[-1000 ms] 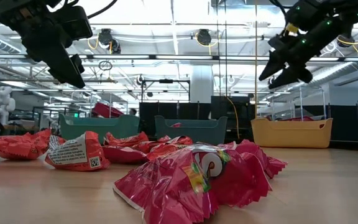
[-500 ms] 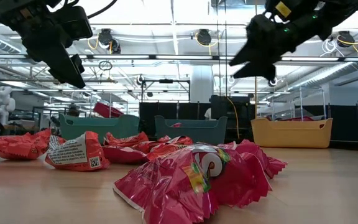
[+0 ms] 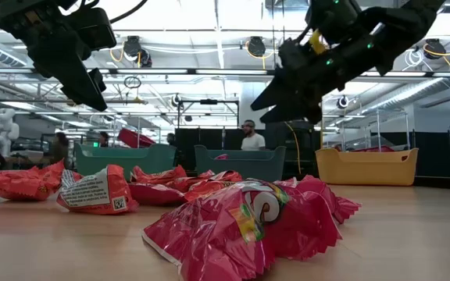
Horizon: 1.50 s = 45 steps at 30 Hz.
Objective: Sort candy
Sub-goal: Put the orange chocolate into the yellow bin
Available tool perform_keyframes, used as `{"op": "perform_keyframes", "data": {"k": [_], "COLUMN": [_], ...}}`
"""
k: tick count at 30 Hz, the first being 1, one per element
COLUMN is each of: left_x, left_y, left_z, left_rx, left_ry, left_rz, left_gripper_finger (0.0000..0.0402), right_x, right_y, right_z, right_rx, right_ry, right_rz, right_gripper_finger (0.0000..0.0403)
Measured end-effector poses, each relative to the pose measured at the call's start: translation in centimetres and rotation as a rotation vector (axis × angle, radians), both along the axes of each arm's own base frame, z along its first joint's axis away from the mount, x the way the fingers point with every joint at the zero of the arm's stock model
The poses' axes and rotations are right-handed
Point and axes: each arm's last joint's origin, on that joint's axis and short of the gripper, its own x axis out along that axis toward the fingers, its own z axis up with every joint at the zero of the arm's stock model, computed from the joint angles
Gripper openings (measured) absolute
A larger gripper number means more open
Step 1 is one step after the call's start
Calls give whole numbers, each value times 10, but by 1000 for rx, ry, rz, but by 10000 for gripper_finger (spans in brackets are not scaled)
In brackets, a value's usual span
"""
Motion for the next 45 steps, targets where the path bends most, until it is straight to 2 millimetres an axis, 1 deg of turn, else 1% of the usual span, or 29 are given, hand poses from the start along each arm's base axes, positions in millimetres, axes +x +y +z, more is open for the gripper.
{"op": "perform_keyframes", "data": {"k": [5, 10, 16, 23, 29, 34, 37, 41, 44, 45], "left_x": [0, 0, 0, 0, 0, 0, 0, 0, 0, 0], "left_y": [0, 0, 0, 0, 0, 0, 0, 0, 0, 0], "left_z": [0, 0, 0, 0, 0, 0, 0, 0, 0, 0], "left_rx": [1, 1, 37, 44, 43, 42, 38, 38, 38, 37], "left_ry": [0, 0, -7, -4, -4, -3, -3, -3, -5, -6], "left_rz": [1, 1, -34, -41, -41, -39, -36, -36, -36, -36], "left_gripper_finger": [171, 171, 171, 171, 171, 171, 171, 171, 171, 171], "right_x": [13, 36, 65, 98, 120, 130, 131, 127, 120, 118], "right_y": [8, 15, 14, 13, 13, 14, 15, 16, 18, 18], "right_z": [-15, -18, -30, -45, -68, -81, -81, -74, -62, -58], "right_rx": [20, -1, -43, -24, 9, 31, 39, 38, 40, 29], "right_ry": [21, 32, 97, 120, 322, 423, 439, 470, 505, 515], "right_rz": [-41, -30, -87, -100, -133, -160, -149, -132, -98, -79], "right_gripper_finger": [238, 238, 238, 238, 238, 231, 196, 108, 41, 29]}}
